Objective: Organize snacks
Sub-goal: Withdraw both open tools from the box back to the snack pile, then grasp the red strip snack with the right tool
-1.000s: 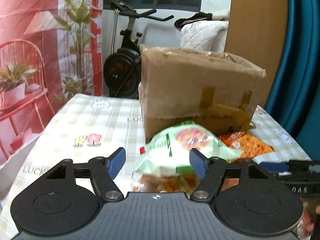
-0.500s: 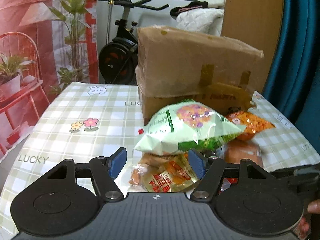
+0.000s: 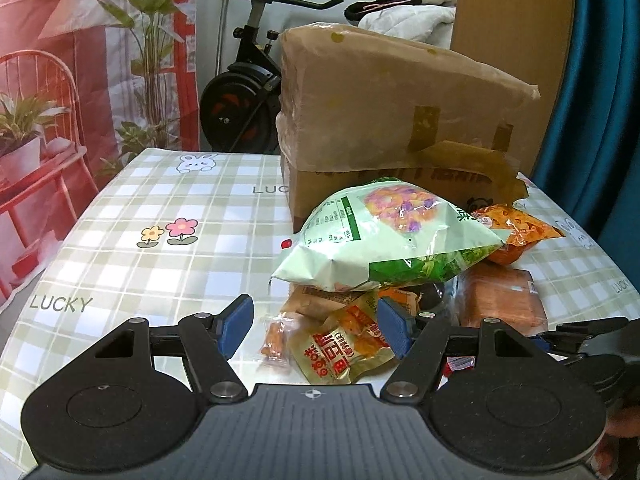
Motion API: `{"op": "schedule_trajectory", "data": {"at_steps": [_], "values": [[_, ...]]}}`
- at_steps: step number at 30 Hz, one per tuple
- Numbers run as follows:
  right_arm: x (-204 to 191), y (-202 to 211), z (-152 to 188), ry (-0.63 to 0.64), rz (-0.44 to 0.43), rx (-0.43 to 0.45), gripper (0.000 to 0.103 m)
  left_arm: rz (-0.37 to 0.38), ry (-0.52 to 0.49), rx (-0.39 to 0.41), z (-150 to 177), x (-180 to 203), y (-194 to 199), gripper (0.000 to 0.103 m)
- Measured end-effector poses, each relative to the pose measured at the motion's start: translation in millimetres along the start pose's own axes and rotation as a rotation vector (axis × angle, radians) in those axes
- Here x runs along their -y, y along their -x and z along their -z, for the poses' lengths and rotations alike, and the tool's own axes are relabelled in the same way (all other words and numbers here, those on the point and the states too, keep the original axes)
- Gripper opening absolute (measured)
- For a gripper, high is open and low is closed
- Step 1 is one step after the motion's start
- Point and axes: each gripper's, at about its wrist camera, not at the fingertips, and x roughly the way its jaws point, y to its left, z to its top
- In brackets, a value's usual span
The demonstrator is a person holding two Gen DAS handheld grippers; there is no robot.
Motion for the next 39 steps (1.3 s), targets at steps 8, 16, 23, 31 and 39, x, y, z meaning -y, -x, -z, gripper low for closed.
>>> {"op": "schedule_trajectory", "data": {"at_steps": [8, 16, 23, 31, 39], "values": [[-11.6, -2.8, 5.6, 0.104, 0.053, 0.019, 0.064, 0.005, 0.012, -0.007, 2.7, -0.7, -1.3, 0.071], [-7.1, 6.5, 10.4, 0.095, -0.009, 0.02, 0.026, 0.005, 0.024, 0.003, 1.4, -0.1, 2.7, 0.071], [-8.6, 24.8, 6.9, 0.09, -0.091, 0.062, 0.011, 0.005, 0.019, 0.011, 1.3, 2.1, 8.1, 0.071], [3.5, 61.6, -15.6, 0.07, -0.128, 0.194, 0.011, 0.003, -0.003, -0.012, 5.6, 2.6, 7.2, 0.071], [31.5, 57.0, -30.1, 0.013, -0.102, 0.222, 0.011, 0.044, -0.063, -0.055, 10.5, 6.7, -9.5, 0.071]]}}
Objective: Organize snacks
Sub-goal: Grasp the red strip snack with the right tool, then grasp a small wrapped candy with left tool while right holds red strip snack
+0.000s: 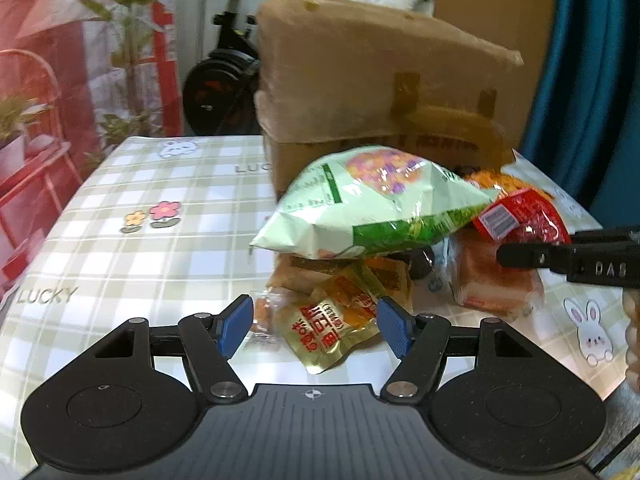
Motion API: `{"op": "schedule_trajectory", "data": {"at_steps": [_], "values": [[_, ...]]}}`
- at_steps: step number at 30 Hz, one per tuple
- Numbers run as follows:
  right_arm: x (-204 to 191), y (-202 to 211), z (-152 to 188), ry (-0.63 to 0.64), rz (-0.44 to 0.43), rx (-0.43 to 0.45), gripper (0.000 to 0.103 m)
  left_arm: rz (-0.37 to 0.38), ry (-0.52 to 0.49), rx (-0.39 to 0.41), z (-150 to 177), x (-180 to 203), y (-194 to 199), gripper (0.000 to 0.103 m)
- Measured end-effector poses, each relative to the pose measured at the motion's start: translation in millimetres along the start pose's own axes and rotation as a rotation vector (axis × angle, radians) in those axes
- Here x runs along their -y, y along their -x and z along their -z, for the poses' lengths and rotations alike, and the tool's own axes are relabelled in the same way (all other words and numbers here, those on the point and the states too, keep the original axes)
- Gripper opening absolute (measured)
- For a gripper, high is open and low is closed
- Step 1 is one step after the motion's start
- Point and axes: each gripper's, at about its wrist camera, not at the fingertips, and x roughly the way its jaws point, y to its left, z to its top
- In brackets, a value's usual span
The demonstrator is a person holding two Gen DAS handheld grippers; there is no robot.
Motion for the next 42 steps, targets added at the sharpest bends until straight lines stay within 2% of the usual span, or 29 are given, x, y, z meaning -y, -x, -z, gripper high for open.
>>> {"op": "schedule_trajectory", "data": {"at_steps": [4, 9, 15, 25, 35, 42], "values": [[8.6, -6.1, 1.7, -0.018, 0.005, -0.011, 0.011, 0.052, -0.045, -0.014, -6.1, -1.6, -23.1, 0.071], [6.8, -11.5, 5.7, -0.016, 0.001, -0.017, 0.011, 0.138, 0.017, -0.076, -14.7, -12.0, -57.9, 0.069], [3.3, -14.9, 7.3, -0.007, -0.007, -0.026, 0.011, 0.176, -0.01, -0.104, -14.2, -10.6, -74.9, 0.07], [5.7, -17.0, 7.7, -0.008, -0.024, -0.032, 0.011, 0.172, -0.138, -0.145, 1.9, -4.6, -70.3, 0.072], [7.1, -13.6, 7.7, -0.011, -0.024, -0.029, 0.011, 0.208, -0.131, -0.16, 2.2, -11.6, -68.0, 0.076], [4.4, -13.3, 9.6, -0.013, -0.029, -0.03, 0.011, 0.19, -0.216, -0.178, 17.8, -11.0, -60.9, 0.076]]}}
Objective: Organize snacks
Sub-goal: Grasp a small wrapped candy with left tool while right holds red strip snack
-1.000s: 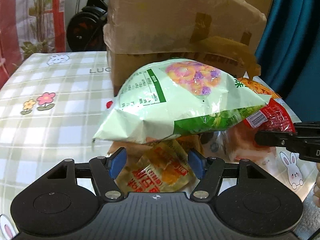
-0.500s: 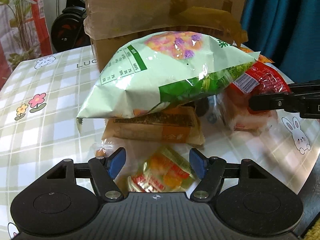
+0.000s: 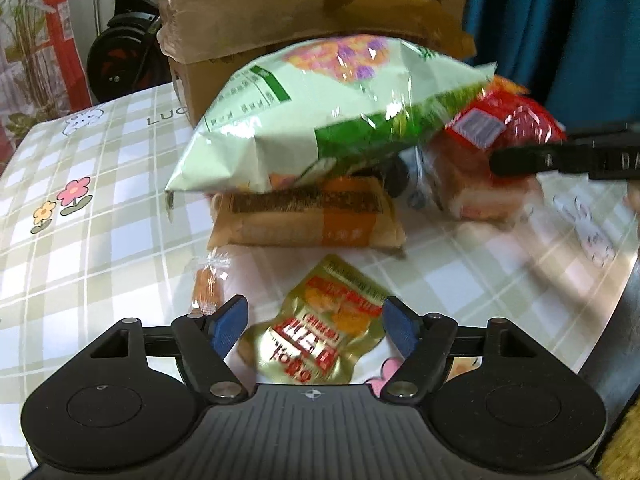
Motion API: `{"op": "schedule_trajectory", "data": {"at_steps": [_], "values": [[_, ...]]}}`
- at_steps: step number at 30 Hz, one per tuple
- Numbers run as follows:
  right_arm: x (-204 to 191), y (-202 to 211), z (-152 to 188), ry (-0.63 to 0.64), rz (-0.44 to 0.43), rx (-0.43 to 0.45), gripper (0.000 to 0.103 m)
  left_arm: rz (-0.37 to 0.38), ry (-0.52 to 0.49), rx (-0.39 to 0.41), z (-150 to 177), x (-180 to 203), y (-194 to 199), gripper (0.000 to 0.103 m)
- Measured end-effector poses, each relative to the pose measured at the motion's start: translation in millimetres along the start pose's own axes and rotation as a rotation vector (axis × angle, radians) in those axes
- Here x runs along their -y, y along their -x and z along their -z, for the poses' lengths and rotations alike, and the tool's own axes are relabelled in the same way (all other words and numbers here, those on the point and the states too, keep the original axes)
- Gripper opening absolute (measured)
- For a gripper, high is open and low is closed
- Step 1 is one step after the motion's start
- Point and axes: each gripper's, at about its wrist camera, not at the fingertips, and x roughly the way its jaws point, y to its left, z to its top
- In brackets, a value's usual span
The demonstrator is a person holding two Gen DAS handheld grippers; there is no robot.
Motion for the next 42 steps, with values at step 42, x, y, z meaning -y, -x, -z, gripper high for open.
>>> {"op": "schedule_trajectory", "data": {"at_steps": [42], "values": [[-3.1, 6.6, 3.4, -0.007, -0.001, 0.004, 0.011, 0.005, -0.064, -0.033, 3.7, 35.2, 0.9, 0.086]]}}
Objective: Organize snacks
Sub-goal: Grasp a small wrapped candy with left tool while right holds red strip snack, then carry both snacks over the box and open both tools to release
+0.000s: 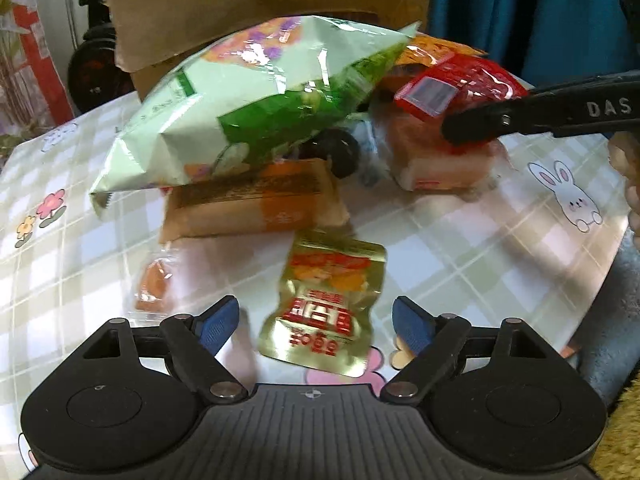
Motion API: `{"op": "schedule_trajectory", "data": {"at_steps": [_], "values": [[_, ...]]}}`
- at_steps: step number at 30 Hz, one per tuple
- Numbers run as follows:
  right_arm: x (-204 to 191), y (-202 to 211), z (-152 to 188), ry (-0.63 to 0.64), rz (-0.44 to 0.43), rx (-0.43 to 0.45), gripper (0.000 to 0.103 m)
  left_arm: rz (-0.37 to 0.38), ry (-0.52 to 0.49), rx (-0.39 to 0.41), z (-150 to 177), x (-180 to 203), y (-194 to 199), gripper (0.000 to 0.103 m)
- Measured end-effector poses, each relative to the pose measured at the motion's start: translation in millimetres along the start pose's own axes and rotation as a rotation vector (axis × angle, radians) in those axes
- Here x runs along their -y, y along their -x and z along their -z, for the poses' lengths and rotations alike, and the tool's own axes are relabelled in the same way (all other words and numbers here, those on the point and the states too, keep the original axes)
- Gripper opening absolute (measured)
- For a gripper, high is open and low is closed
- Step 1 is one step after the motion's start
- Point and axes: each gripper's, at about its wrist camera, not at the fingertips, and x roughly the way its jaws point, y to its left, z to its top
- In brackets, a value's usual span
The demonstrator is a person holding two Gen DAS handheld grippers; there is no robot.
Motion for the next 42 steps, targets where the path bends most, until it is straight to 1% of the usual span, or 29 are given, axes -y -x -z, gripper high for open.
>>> {"op": "schedule_trajectory", "data": {"at_steps": [2, 4, 5, 6, 7, 8, 10, 11, 12, 14, 16, 17, 19, 20, 22, 25, 28, 29, 31, 32, 34, 38, 39, 40, 42], "values": [[0.2, -0.1, 0.1, -0.001, 0.001, -0.001, 0.011, -0.01, 0.009, 0.008, 1.5, -3.5, -0.9, 0.086], [0.5, -0.5, 0.4, -0.004, 0.001, -0.002, 0.011, -0.007, 0.013, 0.022, 3.2, -4.1, -0.7, 0.083], [0.9, -0.7, 0.6, -0.005, 0.0, -0.002, 0.011, -0.004, 0.012, 0.029, 4.0, -3.9, 0.1, 0.076], [1.0, -0.9, 0.7, -0.004, -0.002, -0.002, 0.011, 0.004, 0.008, 0.036, 2.8, -5.5, 0.9, 0.062], [0.5, -1.1, 1.0, -0.003, -0.003, -0.003, 0.011, 0.015, 0.005, 0.044, 3.2, -6.2, 3.4, 0.052], [0.2, -1.3, 0.9, -0.002, -0.004, -0.003, 0.011, 0.021, 0.007, 0.047, 2.3, -6.0, 4.9, 0.047], [-0.7, -1.3, 0.7, 0.0, -0.005, -0.003, 0.011, 0.02, 0.011, 0.047, 1.8, -6.0, 5.0, 0.045], [-0.8, -0.9, 0.5, 0.0, -0.006, -0.002, 0.011, 0.022, 0.015, 0.054, 1.9, -6.6, 6.1, 0.041], [-1.4, -0.7, 0.4, 0.001, -0.006, -0.001, 0.011, 0.027, 0.023, 0.064, 1.8, -8.0, 8.3, 0.03], [-1.2, 0.6, 0.2, 0.003, -0.007, 0.0, 0.011, 0.049, 0.051, 0.068, 1.6, -11.5, 14.4, 0.029], [-0.6, 1.6, 0.2, 0.001, -0.006, 0.003, 0.011, 0.046, 0.055, 0.068, 2.7, -12.2, 15.0, 0.029], [-0.5, 2.3, 0.0, -0.001, -0.006, 0.004, 0.011, 0.038, 0.051, 0.068, 3.0, -11.1, 15.2, 0.031], [-1.4, 3.3, 0.2, 0.002, -0.007, 0.007, 0.011, 0.0, 0.036, 0.063, 1.9, -8.8, 18.2, 0.037], [-1.5, 3.6, 0.4, 0.003, -0.008, 0.007, 0.011, -0.021, 0.031, 0.067, 0.5, -5.8, 17.7, 0.045], [-1.9, 4.6, 0.7, 0.003, -0.009, 0.008, 0.011, -0.039, 0.033, 0.079, -0.8, -6.1, 19.8, 0.046], [-1.4, 5.7, 0.9, 0.0, -0.009, 0.01, 0.011, -0.059, 0.082, 0.119, 0.0, -18.6, 30.8, 0.046], [-1.4, 5.5, 1.6, -0.002, -0.01, 0.008, 0.011, -0.131, 0.138, 0.143, 1.2, -38.3, 36.8, 0.046], [-1.4, 5.1, 1.8, -0.002, -0.01, 0.006, 0.011, -0.151, 0.153, 0.136, 0.2, -45.3, 35.2, 0.045], [-1.9, 4.3, 1.9, -0.002, -0.011, 0.004, 0.011, -0.198, 0.192, 0.117, -0.4, -61.2, 30.9, 0.035], [-2.3, 4.1, 1.9, -0.001, -0.012, 0.004, 0.011, -0.202, 0.201, 0.118, -0.6, -66.2, 29.9, 0.033], [-3.0, 3.2, 1.6, 0.0, -0.011, 0.001, 0.011, -0.206, 0.208, 0.113, -2.9, -72.8, 23.6, 0.033], [-3.8, 2.1, 0.8, 0.003, -0.008, -0.004, 0.011, -0.212, 0.183, 0.094, -7.4, -71.8, 10.1, 0.032], [-4.0, 1.8, 0.6, 0.004, -0.006, -0.006, 0.011, -0.215, 0.175, 0.084, -8.0, -70.0, 7.7, 0.025], [-3.8, 2.1, 0.5, 0.004, -0.006, -0.006, 0.011, -0.215, 0.169, 0.094, -7.1, -67.9, 9.7, 0.02], [-3.8, 2.7, 0.2, 0.004, -0.005, -0.005, 0.011, -0.227, 0.147, 0.086, -9.1, -61.5, 10.3, 0.02]]}}
